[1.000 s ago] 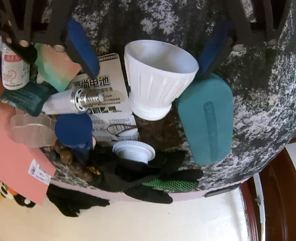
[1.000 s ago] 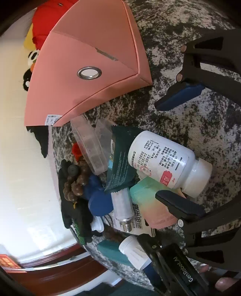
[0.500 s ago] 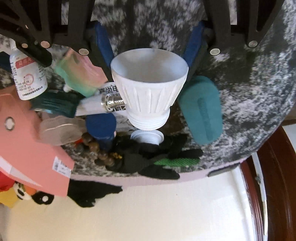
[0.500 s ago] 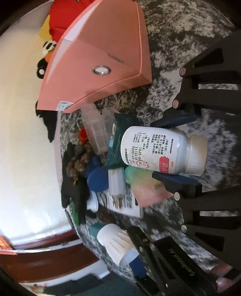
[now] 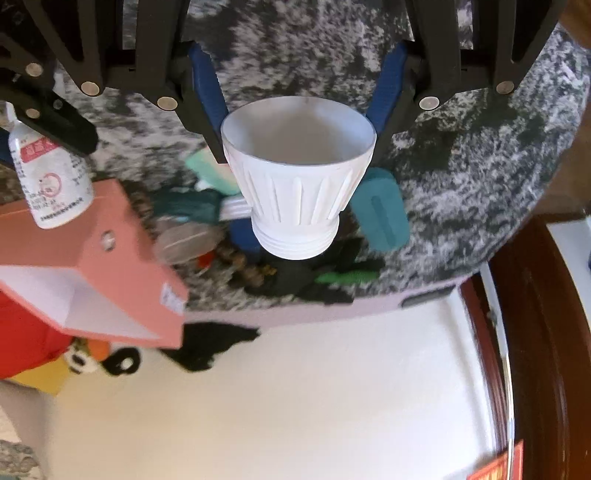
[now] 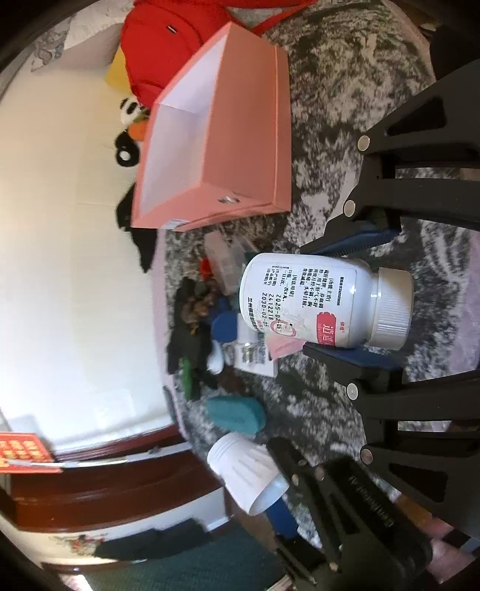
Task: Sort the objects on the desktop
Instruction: 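Grasp the white plastic cup with the left tool while the right tool grasps the white pill bottle, then carry both items over the pink box and open both tools to drop them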
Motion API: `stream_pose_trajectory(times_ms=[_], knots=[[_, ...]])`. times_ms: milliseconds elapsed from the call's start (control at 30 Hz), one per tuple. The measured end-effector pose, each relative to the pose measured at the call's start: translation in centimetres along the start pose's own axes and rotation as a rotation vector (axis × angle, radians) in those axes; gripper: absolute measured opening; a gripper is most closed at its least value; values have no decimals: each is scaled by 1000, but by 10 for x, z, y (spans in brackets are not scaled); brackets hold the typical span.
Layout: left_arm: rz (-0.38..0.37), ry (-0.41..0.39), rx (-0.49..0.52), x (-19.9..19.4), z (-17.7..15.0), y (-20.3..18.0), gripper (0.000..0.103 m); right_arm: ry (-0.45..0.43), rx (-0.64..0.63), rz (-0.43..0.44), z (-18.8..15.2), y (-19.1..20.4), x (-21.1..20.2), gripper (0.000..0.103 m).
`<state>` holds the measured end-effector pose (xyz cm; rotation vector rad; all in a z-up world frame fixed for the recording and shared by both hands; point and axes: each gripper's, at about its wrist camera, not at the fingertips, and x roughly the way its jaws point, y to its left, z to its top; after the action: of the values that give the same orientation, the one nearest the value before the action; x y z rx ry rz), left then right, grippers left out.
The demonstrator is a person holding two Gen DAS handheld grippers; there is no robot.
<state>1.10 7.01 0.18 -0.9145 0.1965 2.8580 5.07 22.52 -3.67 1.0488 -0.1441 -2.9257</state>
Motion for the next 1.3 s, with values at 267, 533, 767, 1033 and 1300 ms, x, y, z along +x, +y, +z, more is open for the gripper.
stream_pose_trajectory(times_ms=[267,533,767,1033,1300], knots=[[-42,-137,87,-77,33,-61,60,-132,34,-12,10,-40,-85,48],[-159,-209,159,-89,108,-140,60,-226,57,-79,61,-125,-147,48],[-250,-108,198,-7,170,-210,60,-123,139,-116,126,-220,-96,48],[-301,60,136,118,203,-236,77,78,149,-181,168,-286,34,50],[-281,79,42,144,203,-204,94,33,164,-262,175,-296,53,85]])
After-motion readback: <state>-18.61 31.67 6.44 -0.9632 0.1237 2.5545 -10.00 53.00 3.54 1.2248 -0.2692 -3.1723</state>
